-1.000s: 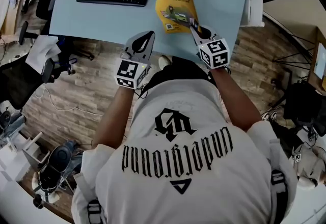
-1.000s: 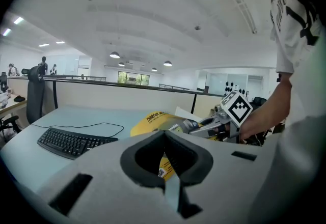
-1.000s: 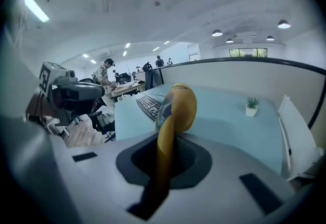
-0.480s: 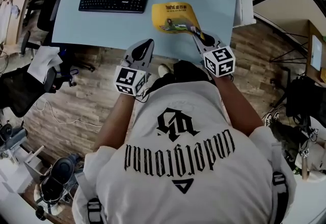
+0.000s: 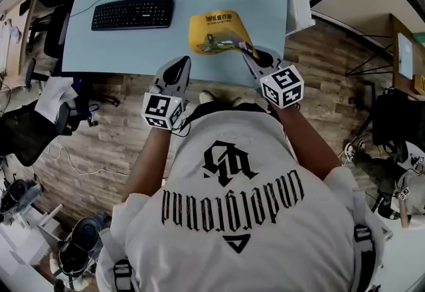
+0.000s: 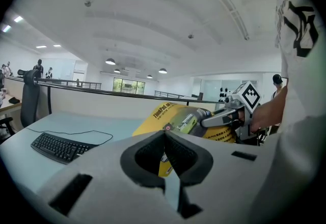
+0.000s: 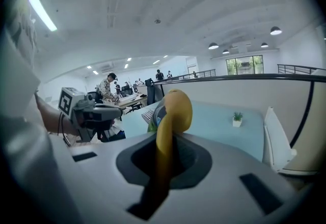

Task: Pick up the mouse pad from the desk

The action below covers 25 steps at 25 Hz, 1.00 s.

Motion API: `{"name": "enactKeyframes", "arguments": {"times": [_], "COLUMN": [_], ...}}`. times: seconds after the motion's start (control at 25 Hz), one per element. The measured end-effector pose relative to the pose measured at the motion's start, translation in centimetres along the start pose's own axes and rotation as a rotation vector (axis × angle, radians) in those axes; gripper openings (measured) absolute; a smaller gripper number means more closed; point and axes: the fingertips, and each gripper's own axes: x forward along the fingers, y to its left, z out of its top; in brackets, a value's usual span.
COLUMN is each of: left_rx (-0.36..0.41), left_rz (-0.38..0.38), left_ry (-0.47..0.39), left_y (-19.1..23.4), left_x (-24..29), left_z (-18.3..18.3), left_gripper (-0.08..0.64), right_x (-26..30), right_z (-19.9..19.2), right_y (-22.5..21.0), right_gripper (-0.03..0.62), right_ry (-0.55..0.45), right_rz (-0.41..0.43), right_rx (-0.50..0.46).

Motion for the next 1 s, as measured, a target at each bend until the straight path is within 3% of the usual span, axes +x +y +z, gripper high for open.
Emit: {"name": "enactKeyframes", "arguments": {"times": [0.4, 0.56, 1.0], "left_rx": [0.061, 0.05, 0.079], "left_rz": [-0.015, -0.023, -0.037], "left_ry": [0.0, -0.003, 0.003], "left_y": [-7.4, -10.5, -14.8], "left_x": [2.2, 2.9, 2.1], "left_z": [1.2, 1.2, 1.4], "left_gripper": [0.008, 0.008, 0.008], "right_x": [-7.8, -11.0, -15.5], "right_z": [-0.7, -1.7, -2.7], "right_y": [-2.7, -3.3, -2.5], "right_gripper": [0.025, 0.025, 0.025], "right_ry": [-0.048, -0.058, -0.113], "right_rz": [0.01, 0.026, 0.024], "right_rx": [-0.021, -0.024, -0.029]}}
